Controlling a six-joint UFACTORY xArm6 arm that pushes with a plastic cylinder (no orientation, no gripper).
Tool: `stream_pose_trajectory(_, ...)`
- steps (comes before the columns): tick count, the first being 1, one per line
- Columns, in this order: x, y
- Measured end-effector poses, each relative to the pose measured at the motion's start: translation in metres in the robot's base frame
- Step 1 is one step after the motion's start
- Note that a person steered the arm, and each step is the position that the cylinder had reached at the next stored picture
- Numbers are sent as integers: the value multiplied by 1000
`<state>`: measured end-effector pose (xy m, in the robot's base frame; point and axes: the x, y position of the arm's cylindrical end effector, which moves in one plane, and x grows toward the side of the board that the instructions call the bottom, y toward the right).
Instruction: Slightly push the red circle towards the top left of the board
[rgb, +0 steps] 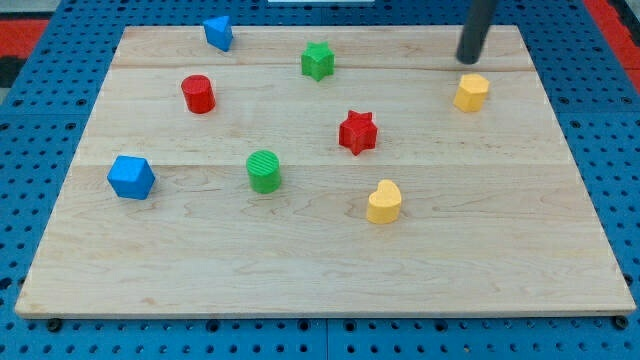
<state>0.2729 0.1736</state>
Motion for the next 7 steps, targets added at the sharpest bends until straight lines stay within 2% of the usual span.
stream_pose_trajectory(1, 11, -68)
stream_pose_trajectory(2, 49, -138)
stream_pose_trajectory(3, 68, -176)
stream_pose_trajectory(7, 69, -178)
